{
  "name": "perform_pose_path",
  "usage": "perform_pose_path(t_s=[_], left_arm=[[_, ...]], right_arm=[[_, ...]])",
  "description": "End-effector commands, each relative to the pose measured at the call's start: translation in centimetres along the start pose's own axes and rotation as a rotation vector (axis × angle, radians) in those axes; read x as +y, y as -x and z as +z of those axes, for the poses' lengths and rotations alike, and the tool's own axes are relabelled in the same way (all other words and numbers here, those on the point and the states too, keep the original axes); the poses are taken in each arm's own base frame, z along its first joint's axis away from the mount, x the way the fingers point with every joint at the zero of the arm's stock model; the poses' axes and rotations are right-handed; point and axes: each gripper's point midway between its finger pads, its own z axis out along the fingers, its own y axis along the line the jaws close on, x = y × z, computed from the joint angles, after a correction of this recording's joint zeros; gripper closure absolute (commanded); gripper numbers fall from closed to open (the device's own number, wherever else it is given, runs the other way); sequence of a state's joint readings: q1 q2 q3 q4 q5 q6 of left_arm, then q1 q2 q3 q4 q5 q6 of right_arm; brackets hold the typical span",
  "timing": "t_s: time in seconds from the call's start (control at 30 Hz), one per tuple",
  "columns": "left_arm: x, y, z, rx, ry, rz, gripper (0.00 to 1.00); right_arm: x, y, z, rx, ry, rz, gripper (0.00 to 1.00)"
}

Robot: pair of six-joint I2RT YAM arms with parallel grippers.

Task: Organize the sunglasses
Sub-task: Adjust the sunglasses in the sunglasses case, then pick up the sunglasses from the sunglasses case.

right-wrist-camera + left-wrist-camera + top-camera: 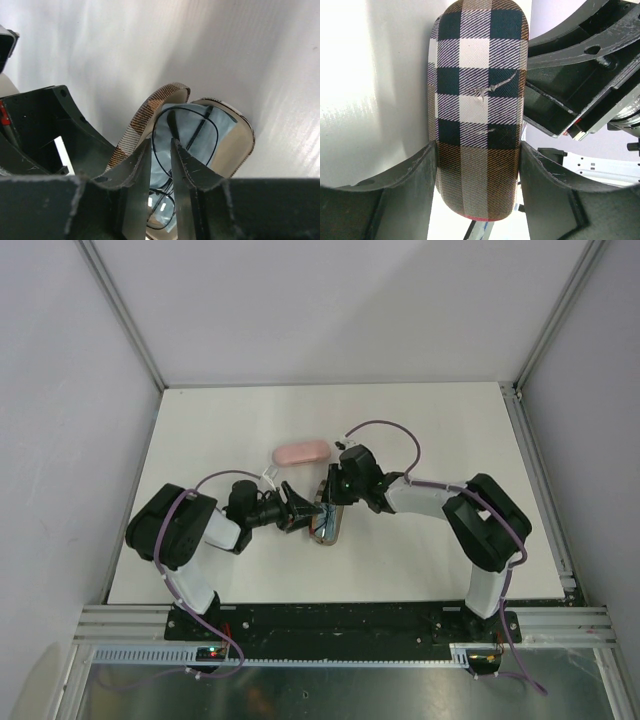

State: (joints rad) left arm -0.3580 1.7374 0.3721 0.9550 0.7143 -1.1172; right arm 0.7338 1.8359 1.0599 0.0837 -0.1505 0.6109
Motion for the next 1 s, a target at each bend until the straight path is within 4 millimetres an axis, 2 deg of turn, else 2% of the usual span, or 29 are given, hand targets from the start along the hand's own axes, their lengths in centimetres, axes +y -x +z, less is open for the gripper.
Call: perform_pose_path(t_s=[0.0,0.23,0.37,0.57,0.77,0.97], left_arm=[[-3.1,0.8,-0.1,-0.022,-0.096,0.110,0.42],[-3.0,0.8,0.1,-0.014,-0.096,0.107,0.42],[-3.0,0.8,0.1,-0.013,-0.096,0.106,0.42],[-3.1,0.8,0.1,-0.014,-0.096,0.106,0.42],[-3.2,0.8,0.1,-0.014,-0.099,0.111,0.42],[-3.1,0.7,0.0,-0.013,-0.098,0.107,0.42]], right_arm=[[-2.4,-1.6,-1.6,0.058,-0.165,-0.061,0.71],[-1.2,0.7,-4.5,0.004,-0.147,-0.053,0.62],[-1.5,0.6,-5.6,0.022,-0.160,-0.027,0.60],[-2.0,-0.9,-5.5,0.057,-0.142,0.025,0.61],[-2.2,-2.0,-4.6,0.076,-0.137,0.036,0.63],[-1.1,-1.4,-4.2,0.014,-0.133,-0.035,0.54]])
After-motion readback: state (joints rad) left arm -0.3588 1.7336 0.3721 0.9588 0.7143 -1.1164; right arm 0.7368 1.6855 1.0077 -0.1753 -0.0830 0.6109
